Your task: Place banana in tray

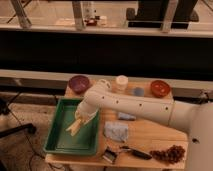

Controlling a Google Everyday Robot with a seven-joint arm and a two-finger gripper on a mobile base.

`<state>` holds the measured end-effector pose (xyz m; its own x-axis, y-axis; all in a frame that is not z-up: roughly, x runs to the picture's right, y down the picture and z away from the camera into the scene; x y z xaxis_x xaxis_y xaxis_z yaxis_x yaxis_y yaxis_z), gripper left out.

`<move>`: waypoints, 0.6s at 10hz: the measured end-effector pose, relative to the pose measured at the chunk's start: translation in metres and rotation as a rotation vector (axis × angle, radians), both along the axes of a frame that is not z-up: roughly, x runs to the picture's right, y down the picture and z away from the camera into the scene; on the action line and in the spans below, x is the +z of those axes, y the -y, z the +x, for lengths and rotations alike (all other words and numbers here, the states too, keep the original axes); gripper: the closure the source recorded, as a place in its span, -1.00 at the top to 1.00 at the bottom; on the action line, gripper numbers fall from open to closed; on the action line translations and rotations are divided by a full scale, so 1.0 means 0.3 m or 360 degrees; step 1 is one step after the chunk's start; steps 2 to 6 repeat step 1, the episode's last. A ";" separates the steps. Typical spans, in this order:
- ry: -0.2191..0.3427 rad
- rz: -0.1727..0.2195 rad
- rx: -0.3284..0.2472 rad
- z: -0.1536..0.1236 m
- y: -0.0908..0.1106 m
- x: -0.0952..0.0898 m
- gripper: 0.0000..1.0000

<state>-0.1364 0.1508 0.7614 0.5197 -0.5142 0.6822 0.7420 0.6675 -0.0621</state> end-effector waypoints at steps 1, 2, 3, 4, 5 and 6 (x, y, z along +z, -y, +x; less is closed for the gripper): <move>0.0001 0.0003 0.0000 -0.003 0.003 0.001 0.60; 0.0001 0.0003 0.0000 -0.003 0.003 0.001 0.60; 0.0001 0.0003 0.0000 -0.003 0.003 0.001 0.60; 0.0001 0.0003 0.0000 -0.003 0.003 0.001 0.60; 0.0001 0.0003 0.0000 -0.003 0.003 0.001 0.60; 0.0001 0.0003 0.0000 -0.003 0.003 0.001 0.60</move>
